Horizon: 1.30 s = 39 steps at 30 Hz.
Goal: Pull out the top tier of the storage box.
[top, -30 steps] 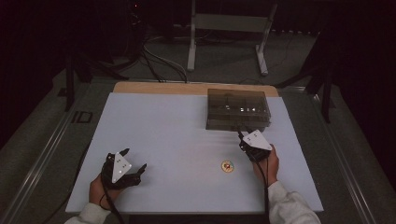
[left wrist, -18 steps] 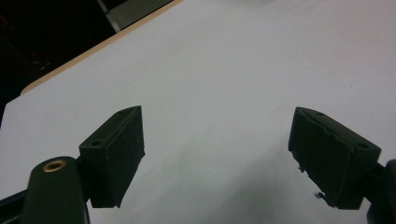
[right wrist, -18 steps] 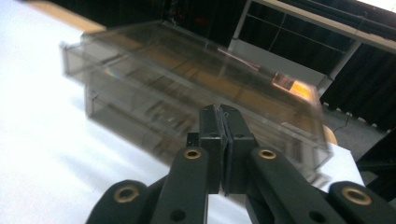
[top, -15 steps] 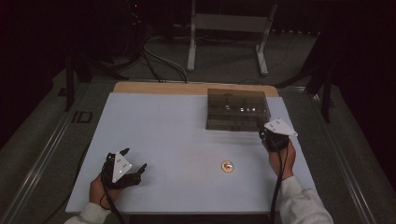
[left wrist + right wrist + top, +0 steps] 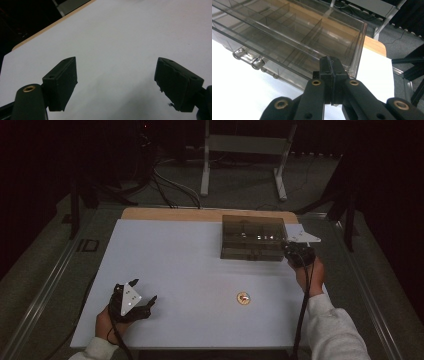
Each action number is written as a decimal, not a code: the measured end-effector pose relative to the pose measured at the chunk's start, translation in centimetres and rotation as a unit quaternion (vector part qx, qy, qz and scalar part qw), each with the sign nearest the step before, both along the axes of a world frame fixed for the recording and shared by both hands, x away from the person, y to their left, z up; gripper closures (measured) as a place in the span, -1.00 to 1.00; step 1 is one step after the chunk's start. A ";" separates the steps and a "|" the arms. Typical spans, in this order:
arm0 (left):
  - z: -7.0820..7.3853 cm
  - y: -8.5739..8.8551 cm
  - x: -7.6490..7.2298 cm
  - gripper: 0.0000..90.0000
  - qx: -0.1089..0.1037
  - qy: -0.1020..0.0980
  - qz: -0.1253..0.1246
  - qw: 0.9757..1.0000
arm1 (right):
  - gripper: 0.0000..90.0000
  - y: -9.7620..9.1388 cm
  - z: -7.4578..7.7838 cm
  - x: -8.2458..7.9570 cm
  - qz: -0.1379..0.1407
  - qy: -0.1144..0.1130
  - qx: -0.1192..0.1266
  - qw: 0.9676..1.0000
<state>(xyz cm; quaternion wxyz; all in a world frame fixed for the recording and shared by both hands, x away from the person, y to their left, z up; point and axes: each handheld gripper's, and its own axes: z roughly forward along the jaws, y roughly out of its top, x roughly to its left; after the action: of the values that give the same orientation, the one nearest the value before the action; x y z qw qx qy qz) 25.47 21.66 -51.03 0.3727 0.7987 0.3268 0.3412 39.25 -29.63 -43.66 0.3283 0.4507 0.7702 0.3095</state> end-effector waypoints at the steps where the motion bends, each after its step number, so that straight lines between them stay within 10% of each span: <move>1: 0.0 0.0 0.0 -0.56 0.000 0.000 0.000 1.000 | 1.00 0.0 0.0 0.0 0.000 0.000 0.000 1.000; 9: 0.0 0.0 0.0 -0.56 -0.004 0.001 -0.002 1.000 | 1.00 0.0 -0.2 0.6 0.000 0.031 -0.021 0.999; 13: 0.0 0.0 0.1 -0.56 -0.007 0.001 -0.002 1.000 | 1.00 -0.8 -0.3 1.8 0.008 0.083 0.001 0.996; 39: -0.4 0.3 0.1 -0.56 -0.012 0.007 0.003 1.000 | 1.00 -0.4 -1.0 3.0 0.017 0.109 -0.016 0.994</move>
<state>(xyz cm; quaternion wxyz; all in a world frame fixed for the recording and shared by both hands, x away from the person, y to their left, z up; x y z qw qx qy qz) 25.62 22.01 -51.46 0.3789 0.7957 0.3358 0.3325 42.23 -30.03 -44.61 0.2438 0.4636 0.8138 0.2517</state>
